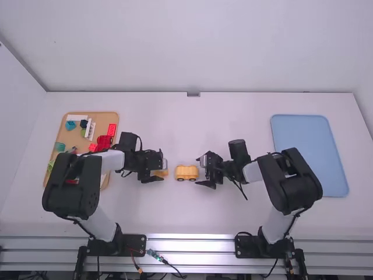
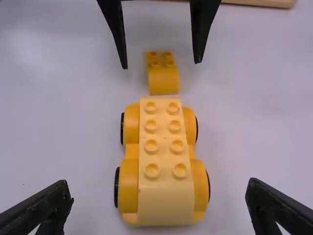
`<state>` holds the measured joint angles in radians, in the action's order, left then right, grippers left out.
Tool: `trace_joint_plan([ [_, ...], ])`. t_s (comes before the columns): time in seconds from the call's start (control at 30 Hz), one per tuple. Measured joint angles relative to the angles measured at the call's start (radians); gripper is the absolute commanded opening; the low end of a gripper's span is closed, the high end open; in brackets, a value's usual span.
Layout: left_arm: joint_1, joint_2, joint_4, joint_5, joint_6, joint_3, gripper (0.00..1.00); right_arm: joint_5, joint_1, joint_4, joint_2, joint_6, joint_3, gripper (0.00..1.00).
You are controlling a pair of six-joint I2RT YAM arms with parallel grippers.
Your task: Assemble lego blocks to make yellow taxi
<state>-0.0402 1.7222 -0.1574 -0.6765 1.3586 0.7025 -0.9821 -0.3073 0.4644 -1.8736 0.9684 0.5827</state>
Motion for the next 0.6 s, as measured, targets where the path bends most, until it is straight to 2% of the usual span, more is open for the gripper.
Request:
trace_joint_plan([
  [0.13,0.0,0.0,0.038,0.0,-0.031,-0.015,0.74,-0.012,-0.001,0.0,-0.019,-0.024,0.021,0.93],
  [0.23,0.0,0.0,0.051,0.0,-0.04,-0.029,0.65,-0.009,-0.013,0.0,-0.023,-0.037,0.029,0.92],
  [0.33,0.006,0.0,0.05,0.0,-0.042,-0.034,0.63,0.008,-0.034,-0.013,-0.023,-0.045,0.029,0.92],
  [0.6,0.076,0.0,0.047,-0.034,-0.042,-0.034,0.66,0.058,-0.068,-0.012,-0.023,-0.048,0.029,0.93],
])
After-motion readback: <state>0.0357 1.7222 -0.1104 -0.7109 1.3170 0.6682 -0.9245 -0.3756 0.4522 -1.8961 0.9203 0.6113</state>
